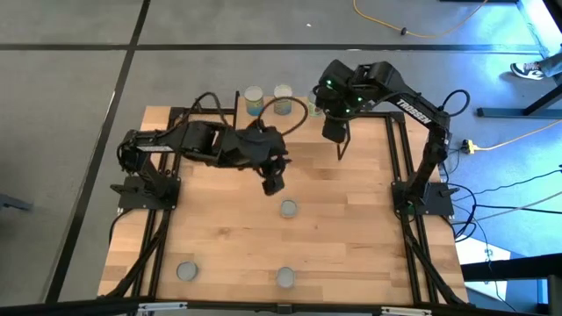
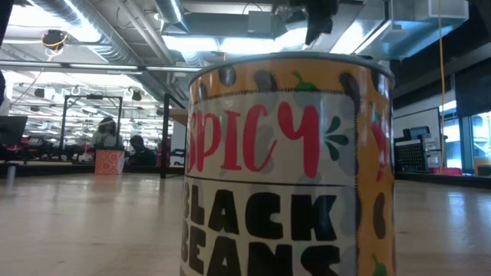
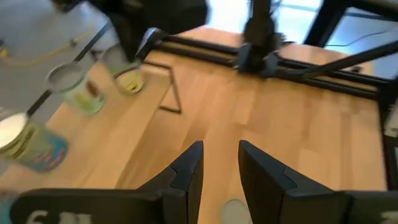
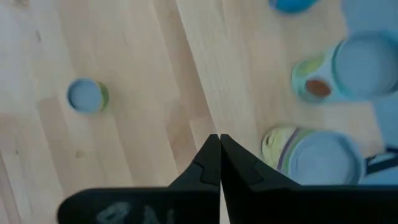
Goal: Pick and place cans onto a shelf
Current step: Put the canned chicken soup on the shelf
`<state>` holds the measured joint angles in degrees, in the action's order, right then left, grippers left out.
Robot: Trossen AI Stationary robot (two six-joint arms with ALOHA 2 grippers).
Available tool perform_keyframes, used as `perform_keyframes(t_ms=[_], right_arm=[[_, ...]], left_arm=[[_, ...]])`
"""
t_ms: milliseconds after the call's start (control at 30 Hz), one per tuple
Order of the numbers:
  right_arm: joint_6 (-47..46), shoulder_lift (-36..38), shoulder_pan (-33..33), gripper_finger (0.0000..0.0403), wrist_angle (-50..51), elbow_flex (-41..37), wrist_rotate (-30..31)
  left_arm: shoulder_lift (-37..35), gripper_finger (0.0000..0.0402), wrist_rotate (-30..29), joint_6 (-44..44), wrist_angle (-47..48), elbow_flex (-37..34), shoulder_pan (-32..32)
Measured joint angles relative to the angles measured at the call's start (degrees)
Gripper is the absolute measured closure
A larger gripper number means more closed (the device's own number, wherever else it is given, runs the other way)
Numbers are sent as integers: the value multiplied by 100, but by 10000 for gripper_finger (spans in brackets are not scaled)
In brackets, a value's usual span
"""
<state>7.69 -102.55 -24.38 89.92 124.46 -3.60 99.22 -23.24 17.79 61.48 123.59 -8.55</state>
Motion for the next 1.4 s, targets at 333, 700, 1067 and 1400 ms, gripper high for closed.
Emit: perform_keyframes(t_ms=[333, 700, 1067, 1400], right_arm=[[329, 301, -261, 402, -94, -1735, 951], [740, 301, -794, 402, -898, -2231, 1108], [786, 301, -1165, 402, -1275, -2279, 1172], [805, 301, -1222, 402, -1513, -2279, 1377]], left_arm=[[0, 308, -14, 161, 97, 0, 420], [0, 308, 30, 273, 84, 0, 567], [0, 308, 37, 285, 82, 0, 567], [0, 308, 37, 283, 82, 0, 565]])
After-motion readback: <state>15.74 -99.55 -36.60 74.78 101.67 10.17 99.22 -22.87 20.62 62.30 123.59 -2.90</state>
